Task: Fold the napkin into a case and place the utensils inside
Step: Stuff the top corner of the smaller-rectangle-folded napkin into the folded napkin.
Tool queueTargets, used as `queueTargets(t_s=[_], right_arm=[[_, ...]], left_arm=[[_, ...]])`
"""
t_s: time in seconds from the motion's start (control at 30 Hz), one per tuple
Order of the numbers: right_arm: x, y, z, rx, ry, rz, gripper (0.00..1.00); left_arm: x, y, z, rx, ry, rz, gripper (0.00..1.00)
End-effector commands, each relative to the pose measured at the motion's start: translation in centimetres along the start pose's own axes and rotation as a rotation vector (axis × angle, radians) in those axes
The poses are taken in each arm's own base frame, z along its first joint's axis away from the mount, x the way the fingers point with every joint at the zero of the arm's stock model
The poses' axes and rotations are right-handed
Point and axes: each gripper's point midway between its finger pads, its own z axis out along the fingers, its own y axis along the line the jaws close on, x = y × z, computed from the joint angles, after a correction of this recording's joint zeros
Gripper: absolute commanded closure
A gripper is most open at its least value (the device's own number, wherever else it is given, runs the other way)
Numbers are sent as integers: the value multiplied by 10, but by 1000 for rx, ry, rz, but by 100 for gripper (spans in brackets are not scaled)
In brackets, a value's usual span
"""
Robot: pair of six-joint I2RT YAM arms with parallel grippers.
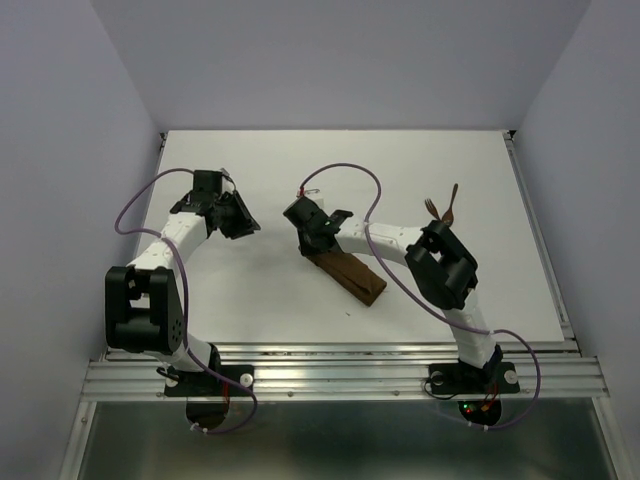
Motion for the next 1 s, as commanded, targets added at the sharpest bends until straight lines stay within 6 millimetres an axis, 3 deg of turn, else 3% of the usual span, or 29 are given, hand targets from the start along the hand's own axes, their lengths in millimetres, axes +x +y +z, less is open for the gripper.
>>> queueTargets(t_s=[0.0,0.23,0.47,0.73,0.97], right_arm=[[-20,14,-13,-40,-67,56,99],[-29,15,-28,-113,-116,110,99],[-37,3,-38,-232,-116,218,99],[-40,-4,-51,-465,-77,329,99],[-39,-15,-59,-570,-51,375,99]], left_arm=[[4,-3,-2,28,1,28,66],[14,-5,3,34,23,37,66],[27,-19,11,54,55,76,66],[66,-51,28,105,143,156,69],[96,-75,46,146,197,230,72]])
